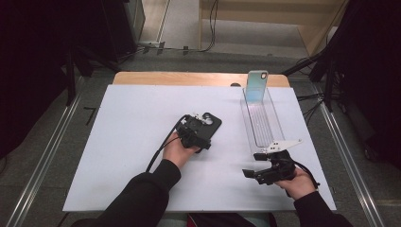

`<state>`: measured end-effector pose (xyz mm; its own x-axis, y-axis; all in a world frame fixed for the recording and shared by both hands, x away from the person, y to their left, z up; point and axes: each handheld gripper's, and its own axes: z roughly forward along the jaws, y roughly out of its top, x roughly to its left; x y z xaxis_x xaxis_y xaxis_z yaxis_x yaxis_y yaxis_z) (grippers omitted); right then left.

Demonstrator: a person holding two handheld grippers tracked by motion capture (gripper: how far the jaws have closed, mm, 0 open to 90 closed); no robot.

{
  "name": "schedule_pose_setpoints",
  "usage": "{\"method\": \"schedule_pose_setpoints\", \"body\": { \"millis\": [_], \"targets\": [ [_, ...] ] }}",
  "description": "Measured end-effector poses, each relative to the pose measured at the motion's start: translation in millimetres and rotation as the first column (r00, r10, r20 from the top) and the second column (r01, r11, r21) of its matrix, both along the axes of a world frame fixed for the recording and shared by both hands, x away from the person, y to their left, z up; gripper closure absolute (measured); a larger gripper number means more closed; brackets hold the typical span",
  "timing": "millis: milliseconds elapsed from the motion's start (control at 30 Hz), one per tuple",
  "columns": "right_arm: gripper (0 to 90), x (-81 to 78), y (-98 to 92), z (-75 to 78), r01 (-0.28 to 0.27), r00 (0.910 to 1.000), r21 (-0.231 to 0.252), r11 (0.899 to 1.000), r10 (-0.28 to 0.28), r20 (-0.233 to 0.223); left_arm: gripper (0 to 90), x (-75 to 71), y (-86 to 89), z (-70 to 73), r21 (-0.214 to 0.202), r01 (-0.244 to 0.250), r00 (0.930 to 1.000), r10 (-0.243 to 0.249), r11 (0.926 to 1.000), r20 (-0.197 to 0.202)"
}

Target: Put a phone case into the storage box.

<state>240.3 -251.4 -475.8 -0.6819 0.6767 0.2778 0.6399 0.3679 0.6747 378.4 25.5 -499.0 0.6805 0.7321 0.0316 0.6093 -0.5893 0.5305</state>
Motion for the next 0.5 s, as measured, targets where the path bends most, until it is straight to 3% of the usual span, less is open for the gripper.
{"method": "schedule_pose_setpoints", "body": {
  "millis": [500],
  "targets": [
    [15.0, 0.7, 0.0, -0.6, -0.006, 1.0000, 0.000, 1.000, 0.006, 0.000, 15.8, -1.4, 0.1, 4.3, 0.019, -0.006, 1.0000, 0.006, 0.9998, 0.004]
  ]
}}
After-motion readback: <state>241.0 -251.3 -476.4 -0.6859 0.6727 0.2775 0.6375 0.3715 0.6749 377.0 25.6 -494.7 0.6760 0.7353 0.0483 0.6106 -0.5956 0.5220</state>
